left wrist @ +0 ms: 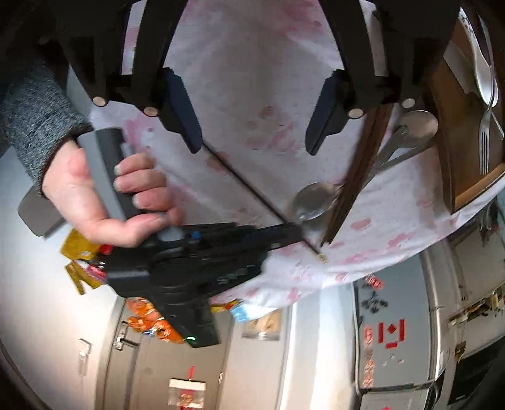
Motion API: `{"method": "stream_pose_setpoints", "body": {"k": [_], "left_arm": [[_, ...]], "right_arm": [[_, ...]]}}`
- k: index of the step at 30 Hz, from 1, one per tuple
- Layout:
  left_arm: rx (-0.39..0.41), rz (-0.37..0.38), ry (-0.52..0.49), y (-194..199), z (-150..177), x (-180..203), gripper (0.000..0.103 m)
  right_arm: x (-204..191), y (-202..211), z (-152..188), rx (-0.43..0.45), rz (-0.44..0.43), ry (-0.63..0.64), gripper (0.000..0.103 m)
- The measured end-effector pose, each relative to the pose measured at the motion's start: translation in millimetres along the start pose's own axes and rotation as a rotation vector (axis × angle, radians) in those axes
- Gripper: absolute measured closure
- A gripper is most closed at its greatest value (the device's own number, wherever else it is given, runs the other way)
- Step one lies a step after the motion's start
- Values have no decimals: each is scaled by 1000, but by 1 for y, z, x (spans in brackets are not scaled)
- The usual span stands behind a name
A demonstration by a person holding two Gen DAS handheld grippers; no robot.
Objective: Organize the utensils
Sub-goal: 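Carry the chopstick into the wooden tray with the right gripper and open it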
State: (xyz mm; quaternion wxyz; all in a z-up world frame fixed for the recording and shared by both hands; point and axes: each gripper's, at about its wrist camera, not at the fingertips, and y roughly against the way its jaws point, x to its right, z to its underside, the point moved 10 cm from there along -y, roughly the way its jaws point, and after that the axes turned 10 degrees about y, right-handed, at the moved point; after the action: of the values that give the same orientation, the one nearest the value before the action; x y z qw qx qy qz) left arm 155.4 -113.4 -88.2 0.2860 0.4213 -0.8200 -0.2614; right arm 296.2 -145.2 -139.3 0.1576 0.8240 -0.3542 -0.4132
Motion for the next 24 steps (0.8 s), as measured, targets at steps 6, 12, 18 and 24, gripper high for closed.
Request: {"method": "stream_pose_setpoints", "body": {"k": [6, 12, 18, 24], "left_arm": [[-21, -3, -13, 4, 5, 13, 25], [-69, -97, 1, 2, 20, -11, 78], [-28, -153, 41, 36, 20, -47, 89], [9, -258, 100, 83, 24, -106, 92]], "right_arm": [[-35, -7, 2, 6, -8, 52, 97], [-63, -5, -5, 22, -60, 69, 97], [-97, -21, -15, 17, -112, 88, 97], [-154, -72, -24, -27, -175, 125, 97]]}}
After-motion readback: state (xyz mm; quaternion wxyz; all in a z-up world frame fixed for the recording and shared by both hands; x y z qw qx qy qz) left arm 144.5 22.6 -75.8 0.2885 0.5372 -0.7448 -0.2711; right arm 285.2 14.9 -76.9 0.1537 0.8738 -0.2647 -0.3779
